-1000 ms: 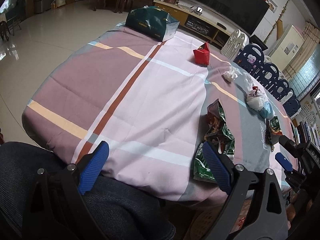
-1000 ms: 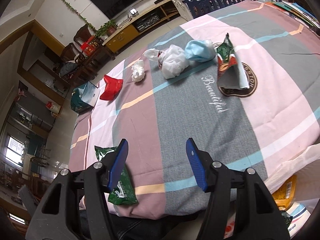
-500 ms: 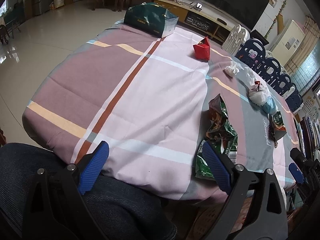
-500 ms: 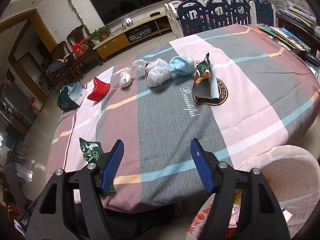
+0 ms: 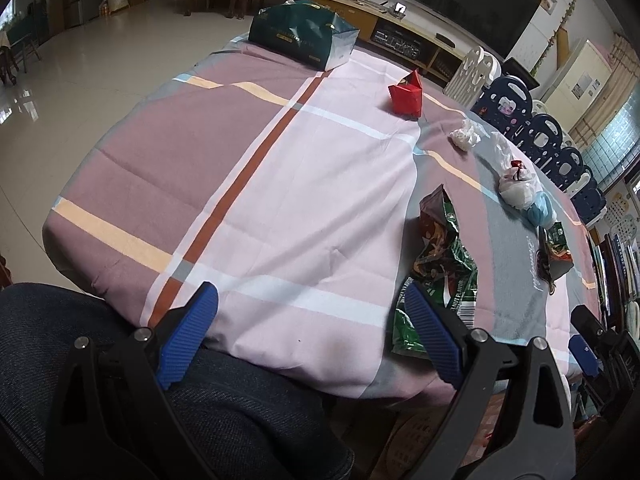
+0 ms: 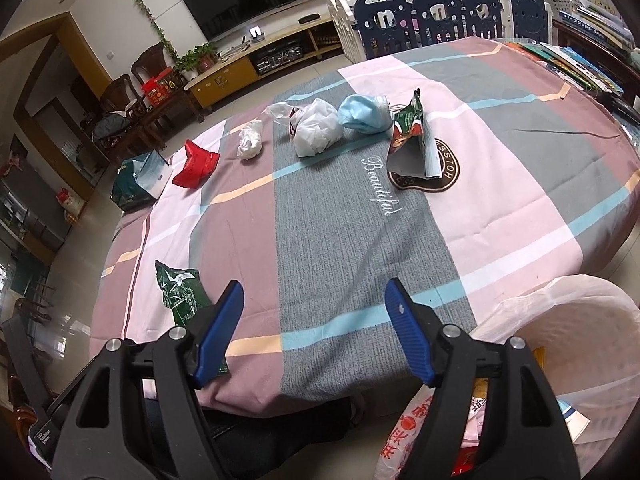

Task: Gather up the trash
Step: 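Lower the green snack bag onto the table and open the right tool, then grasp the green snack bag with the left tool and lift it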

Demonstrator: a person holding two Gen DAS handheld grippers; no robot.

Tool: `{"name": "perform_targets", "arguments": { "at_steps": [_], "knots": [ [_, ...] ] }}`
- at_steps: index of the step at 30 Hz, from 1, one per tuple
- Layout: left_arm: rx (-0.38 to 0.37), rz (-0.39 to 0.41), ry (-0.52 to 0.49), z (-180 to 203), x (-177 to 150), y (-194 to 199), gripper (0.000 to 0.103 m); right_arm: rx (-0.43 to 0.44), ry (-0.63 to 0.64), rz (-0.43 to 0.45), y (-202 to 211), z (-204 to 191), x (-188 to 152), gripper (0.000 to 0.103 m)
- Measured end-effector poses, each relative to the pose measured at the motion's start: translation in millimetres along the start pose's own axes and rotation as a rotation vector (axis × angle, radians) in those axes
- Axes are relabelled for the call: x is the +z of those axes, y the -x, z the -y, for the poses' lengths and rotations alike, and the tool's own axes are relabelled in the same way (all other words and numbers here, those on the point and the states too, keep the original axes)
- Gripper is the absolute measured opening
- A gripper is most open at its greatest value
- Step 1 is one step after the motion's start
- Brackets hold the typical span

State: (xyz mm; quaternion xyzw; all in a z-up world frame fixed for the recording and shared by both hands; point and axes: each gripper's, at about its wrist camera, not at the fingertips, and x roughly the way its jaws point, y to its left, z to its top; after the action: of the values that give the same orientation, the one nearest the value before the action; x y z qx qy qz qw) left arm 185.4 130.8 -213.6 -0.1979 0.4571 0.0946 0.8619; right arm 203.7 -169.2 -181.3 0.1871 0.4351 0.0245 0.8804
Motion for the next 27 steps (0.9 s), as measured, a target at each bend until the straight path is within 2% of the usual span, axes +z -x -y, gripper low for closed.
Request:
{"name": "perform_targets", "arguments": {
  "at_steps": [3,7,9,12,16,18,21,22,24,27],
  "knots": [
    [-0.072,0.02,0.059,-12,1,5,0.094,0.01,-0.006,0.006,3,1,0,0.072],
    [-0.079,0.017,0.057,-8,3,5,0.094,-0.003,0.018,0.032,11,2,-2,0.072],
    [-0.068,0.026,0.01,5,5,4,0.094,-0.008,0.025,0.038,13,4,-1,0.073],
    [-0.099,0.022,-0.097,37,7,-7,0.094,-0.016,0.022,0.043,14,9,1,0.073],
    [-0.109,-0.047,-0.199,71,1,-32,0.094,-0.028,0.009,0.054,19,19,5,0.073],
    [-0.091,-0.064,-0.251,80,-3,-41,0.094,-0.036,-0.002,0.053,19,26,5,0.075],
    [-0.056,-0.045,-0.322,88,-8,-45,0.094,-0.05,-0.037,0.031,12,34,3,0.076],
    [-0.059,-0.045,-0.334,89,-10,-46,0.091,-0.044,-0.051,0.021,10,35,2,0.076],
    [-0.065,-0.055,-0.354,91,-13,-48,0.074,-0.033,-0.066,0.007,6,33,0,0.076],
    [-0.089,-0.075,-0.353,89,-14,-50,0.065,-0.023,-0.052,-0.002,5,24,0,0.076]
  ]
}}
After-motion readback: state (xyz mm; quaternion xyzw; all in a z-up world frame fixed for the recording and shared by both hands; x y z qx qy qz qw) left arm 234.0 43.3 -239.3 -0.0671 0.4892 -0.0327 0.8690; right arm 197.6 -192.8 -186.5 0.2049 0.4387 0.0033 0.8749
